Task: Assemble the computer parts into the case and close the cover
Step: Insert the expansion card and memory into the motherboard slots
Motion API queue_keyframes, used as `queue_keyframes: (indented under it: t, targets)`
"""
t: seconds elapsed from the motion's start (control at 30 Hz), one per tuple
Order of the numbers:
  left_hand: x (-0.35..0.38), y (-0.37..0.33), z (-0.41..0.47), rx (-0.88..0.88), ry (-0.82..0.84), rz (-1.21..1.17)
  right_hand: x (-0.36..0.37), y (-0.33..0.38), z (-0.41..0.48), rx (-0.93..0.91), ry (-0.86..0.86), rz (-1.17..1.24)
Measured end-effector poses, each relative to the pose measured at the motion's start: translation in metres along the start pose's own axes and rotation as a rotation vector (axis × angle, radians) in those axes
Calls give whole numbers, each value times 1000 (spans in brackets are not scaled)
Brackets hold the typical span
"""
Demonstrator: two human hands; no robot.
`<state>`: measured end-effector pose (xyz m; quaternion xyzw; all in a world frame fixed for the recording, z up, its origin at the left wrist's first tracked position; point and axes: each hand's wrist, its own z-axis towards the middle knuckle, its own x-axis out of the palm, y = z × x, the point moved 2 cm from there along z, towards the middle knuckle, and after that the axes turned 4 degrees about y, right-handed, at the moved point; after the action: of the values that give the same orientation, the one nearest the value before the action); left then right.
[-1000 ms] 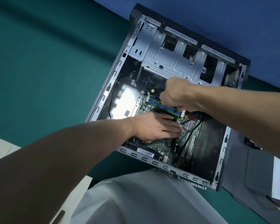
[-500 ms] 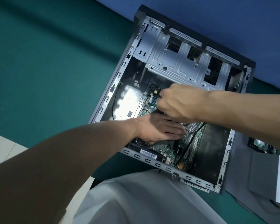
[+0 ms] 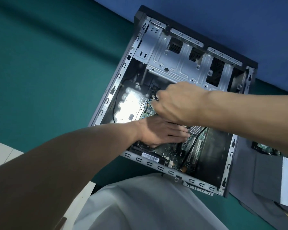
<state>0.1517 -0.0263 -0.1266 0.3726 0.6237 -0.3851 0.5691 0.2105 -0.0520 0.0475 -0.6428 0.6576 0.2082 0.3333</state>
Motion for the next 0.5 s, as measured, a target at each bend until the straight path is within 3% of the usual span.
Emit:
queue_keyframes:
  t: [0.1, 0.23, 0.3, 0.43, 0.5]
  targets:
    - [-3, -1, -1, -31, -50, -9, 3, 1, 0, -43, -24, 28]
    - [-5, 0, -1, -25, 1, -9, 6, -9, 15, 348, 61, 629]
    - [-8, -1, -1, -40, 11, -5, 7, -14, 20, 461, 114, 756]
    - [-8, -2, 0, -42, 53, -6, 0, -15, 14, 311, 294, 682]
    - [-11, -1, 0, -34, 54, -34, -2, -14, 8, 206, 256, 407]
